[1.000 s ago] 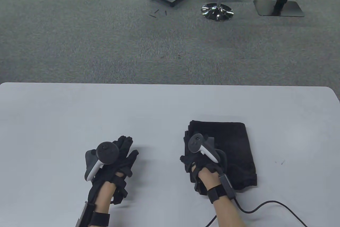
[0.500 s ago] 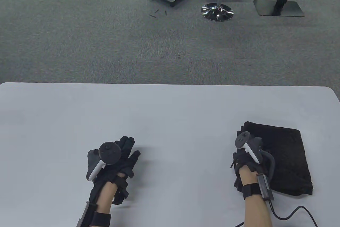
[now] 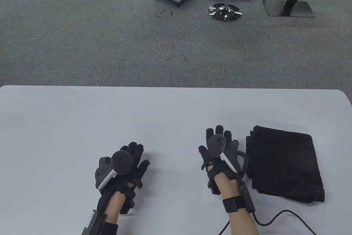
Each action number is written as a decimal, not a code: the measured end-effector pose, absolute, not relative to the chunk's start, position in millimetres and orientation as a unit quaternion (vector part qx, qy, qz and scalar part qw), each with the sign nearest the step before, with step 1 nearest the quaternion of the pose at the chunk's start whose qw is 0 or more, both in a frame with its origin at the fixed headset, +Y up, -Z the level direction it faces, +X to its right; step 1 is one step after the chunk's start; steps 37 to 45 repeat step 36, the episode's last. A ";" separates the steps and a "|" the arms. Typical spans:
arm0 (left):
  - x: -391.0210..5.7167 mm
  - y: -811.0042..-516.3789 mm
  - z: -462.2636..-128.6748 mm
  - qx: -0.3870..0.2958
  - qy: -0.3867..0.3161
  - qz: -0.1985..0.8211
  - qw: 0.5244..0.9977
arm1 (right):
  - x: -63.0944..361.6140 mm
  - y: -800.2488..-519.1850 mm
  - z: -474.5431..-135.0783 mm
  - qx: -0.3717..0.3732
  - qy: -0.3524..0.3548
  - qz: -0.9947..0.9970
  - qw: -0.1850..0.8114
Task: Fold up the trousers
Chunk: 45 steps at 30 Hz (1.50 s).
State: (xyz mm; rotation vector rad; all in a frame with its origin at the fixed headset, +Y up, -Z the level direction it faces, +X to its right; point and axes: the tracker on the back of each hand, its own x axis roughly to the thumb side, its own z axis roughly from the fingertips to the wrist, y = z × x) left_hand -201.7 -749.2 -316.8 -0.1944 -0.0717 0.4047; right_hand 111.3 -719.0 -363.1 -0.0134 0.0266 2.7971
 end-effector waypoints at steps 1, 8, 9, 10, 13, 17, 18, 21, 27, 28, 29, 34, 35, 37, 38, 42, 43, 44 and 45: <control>-201.4 -749.6 -316.4 -0.094 -0.037 0.194 0.976 | 102.3 -719.7 -360.5 0.013 0.007 0.984 0.180; -201.6 -750.7 -315.0 -0.082 -0.034 0.163 0.983 | 76.8 -740.4 -352.9 0.073 0.045 0.984 0.158; -201.5 -750.5 -314.9 -0.080 -0.034 0.156 0.984 | 76.8 -743.9 -353.1 0.076 0.052 0.983 0.159; -201.2 -750.5 -314.8 -0.078 -0.034 0.151 0.985 | 78.0 -748.3 -353.5 0.074 0.060 0.982 0.161; -199.8 -751.6 -315.0 -0.080 -0.032 0.143 0.986 | 80.4 -757.0 -352.5 0.072 0.074 0.981 0.163; -199.2 -752.5 -314.4 -0.082 -0.031 0.147 0.985 | 84.2 -765.2 -350.7 0.066 0.090 0.983 0.145; -199.3 -752.4 -314.2 -0.082 -0.030 0.145 0.986 | 85.5 -766.9 -350.3 0.063 0.095 0.984 0.138; -200.6 -752.0 -314.0 -0.081 -0.029 0.147 0.985 | 86.2 -767.8 -350.1 0.060 0.097 0.984 0.136; -201.4 -752.1 -314.3 -0.088 -0.026 0.153 0.984 | 85.4 -768.3 -350.4 0.058 0.098 0.984 0.135; -201.1 -752.4 -314.6 -0.089 -0.025 0.151 0.984 | 85.6 -768.7 -350.5 0.057 0.099 0.984 0.134; -200.8 -752.4 -314.7 -0.092 -0.025 0.148 0.984 | 86.0 -769.1 -350.7 0.056 0.101 0.984 0.134; -200.0 -753.2 -315.0 -0.091 -0.025 0.141 0.986 | 89.7 -770.6 -351.2 0.046 0.106 0.984 0.134; -199.9 -753.4 -315.1 -0.091 -0.025 0.139 0.986 | 90.0 -770.7 -351.1 0.045 0.106 0.984 0.134; -199.8 -753.8 -315.3 -0.092 -0.025 0.136 0.986 | 90.7 -770.8 -351.2 0.043 0.106 0.985 0.132; -199.8 -753.8 -315.3 -0.092 -0.025 0.136 0.986 | 90.7 -770.8 -351.2 0.043 0.106 0.985 0.132; -199.8 -753.8 -315.3 -0.092 -0.025 0.136 0.986 | 90.7 -770.8 -351.2 0.043 0.106 0.985 0.132; -199.8 -753.8 -315.3 -0.092 -0.025 0.136 0.986 | 90.7 -770.8 -351.2 0.043 0.106 0.985 0.132; -199.8 -753.8 -315.3 -0.092 -0.025 0.136 0.986 | 90.7 -770.8 -351.2 0.043 0.106 0.985 0.132; -199.8 -753.8 -315.3 -0.092 -0.025 0.136 0.986 | 90.7 -770.8 -351.2 0.043 0.106 0.985 0.132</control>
